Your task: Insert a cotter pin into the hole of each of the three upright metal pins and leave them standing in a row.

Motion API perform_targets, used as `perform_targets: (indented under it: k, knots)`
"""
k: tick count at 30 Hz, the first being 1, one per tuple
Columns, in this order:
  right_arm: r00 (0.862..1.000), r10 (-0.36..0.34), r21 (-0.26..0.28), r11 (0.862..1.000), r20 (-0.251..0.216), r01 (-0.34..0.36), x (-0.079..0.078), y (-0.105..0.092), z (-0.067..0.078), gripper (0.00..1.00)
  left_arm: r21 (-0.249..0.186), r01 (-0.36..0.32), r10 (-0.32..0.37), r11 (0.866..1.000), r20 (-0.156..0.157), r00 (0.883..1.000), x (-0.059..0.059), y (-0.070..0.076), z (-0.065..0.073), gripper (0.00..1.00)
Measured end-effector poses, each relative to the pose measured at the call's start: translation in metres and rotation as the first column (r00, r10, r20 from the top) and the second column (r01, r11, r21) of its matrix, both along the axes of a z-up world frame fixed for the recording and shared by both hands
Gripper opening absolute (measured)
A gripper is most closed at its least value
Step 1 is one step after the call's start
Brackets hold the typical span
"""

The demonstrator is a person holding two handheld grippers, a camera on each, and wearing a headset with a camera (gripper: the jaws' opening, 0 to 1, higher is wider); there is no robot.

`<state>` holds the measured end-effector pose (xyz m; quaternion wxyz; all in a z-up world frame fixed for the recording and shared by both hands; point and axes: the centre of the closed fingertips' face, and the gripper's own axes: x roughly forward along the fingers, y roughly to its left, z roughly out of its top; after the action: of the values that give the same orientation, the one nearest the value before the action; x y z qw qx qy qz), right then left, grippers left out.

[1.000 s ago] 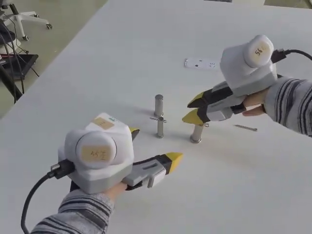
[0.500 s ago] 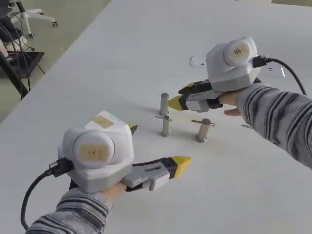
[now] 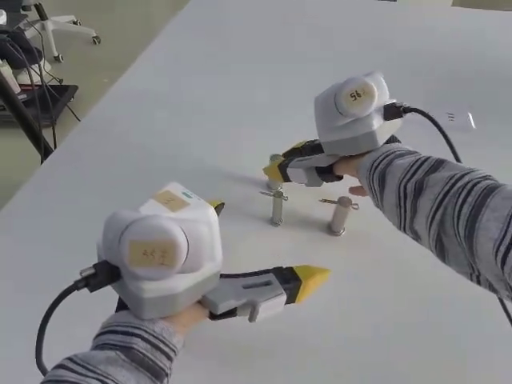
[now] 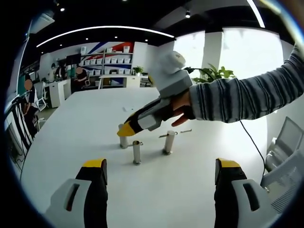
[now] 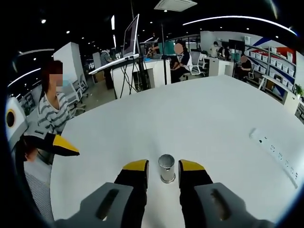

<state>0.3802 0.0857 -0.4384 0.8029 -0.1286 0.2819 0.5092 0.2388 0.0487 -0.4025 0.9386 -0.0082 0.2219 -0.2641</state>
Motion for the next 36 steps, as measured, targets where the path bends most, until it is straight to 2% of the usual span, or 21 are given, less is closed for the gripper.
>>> perform_targets:
  k: [2,4,12,17,21,25,27,36]
  knots:
    - [0.999,-0.016,0.004,1.0,-0.03,0.016,0.002,0.001,-0.004,0.2,0.003,0.002,-0.002,1.0,-0.002,1.0,-0.001,0.001,0.0,0.94]
    - [1.0,-0.011,0.012,1.0,-0.026,0.011,0.002,0.005,-0.003,0.18,0.004,0.004,-0.004,1.0,0.001,1.0,-0.001,0.001,0.001,0.96]
    - [0.999,-0.036,-0.009,0.999,-0.01,0.036,0.012,0.004,-0.007,0.11,0.004,0.002,-0.002,1.0,0.002,1.0,-0.004,0.004,0.003,0.99]
    - [0.998,-0.059,0.006,0.998,-0.033,0.059,0.01,0.001,-0.009,0.1,0.024,0.007,-0.007,1.0,0.003,1.0,-0.006,0.004,0.003,0.99]
    - [0.999,-0.037,-0.008,0.999,-0.005,0.037,0.008,0.001,-0.007,0.09,0.032,0.009,-0.009,0.999,0.0,1.0,-0.007,0.004,0.002,0.99]
    - [1.0,-0.018,-0.022,1.0,0.002,0.018,0.009,0.0,-0.008,0.09,0.034,0.011,-0.011,0.999,0.003,1.0,-0.008,0.003,0.003,0.99]
    - [1.0,-0.003,-0.042,0.999,0.03,0.005,0.006,0.0,-0.007,0.08,0.037,0.013,-0.013,0.999,0.004,1.0,-0.009,0.003,0.004,0.99]
    - [0.999,-0.02,-0.062,0.998,0.027,0.021,-0.001,-0.012,-0.002,0.08,0.039,0.011,-0.011,0.999,0.008,1.0,-0.011,0.005,0.006,0.99]
